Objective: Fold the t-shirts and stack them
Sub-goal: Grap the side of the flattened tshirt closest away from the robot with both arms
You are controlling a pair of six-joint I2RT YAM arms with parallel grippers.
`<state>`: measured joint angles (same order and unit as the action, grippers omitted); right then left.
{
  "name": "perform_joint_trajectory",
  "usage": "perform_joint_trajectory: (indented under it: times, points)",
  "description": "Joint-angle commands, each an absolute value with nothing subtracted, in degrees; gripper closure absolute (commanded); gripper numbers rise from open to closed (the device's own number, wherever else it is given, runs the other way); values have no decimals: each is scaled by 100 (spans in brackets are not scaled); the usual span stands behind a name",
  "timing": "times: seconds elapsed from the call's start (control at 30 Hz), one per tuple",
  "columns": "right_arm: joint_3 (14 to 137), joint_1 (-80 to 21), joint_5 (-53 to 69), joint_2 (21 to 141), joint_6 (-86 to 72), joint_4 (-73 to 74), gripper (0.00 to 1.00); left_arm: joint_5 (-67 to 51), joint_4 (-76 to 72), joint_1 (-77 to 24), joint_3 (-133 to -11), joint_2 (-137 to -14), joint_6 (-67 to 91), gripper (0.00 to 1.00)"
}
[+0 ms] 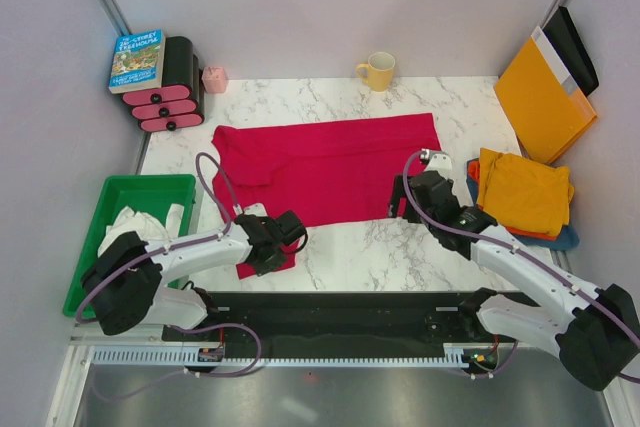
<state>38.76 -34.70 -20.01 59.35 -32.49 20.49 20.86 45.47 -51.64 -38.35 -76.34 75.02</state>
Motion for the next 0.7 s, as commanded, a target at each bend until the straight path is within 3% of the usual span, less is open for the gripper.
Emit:
perform_joint_trajectory:
  times: [0.0,0.1,0.2,0.23,0.33,0.67]
  points:
    - [3806,-3016,-2426,6240,-3761,2364,12,2241,5062,-5273,-3972,-7208,7269,98]
    - [3823,-2559,-2277,6634,-3806,2382,16,2364,5246,-5273,-4017,-6918,7225,98]
    - [3946,-2312,-2311,6934,-3832,2373,26,2320,5265,-5265,-3982,-6838,7146,98]
    - [3981,-2259,-2320,7117,-3867,2364,35,2286,5256,-5273,-3947,-6855,7093,98]
    - [4096,-2171,-2504,7435,-3998,2356,42,2224,5238,-5265,-3938,-6891,6962,98]
    - [4087,-1767,-2953,7760,-4289,2505,43,2250,5212,-5265,-3955,-6680,6662,98]
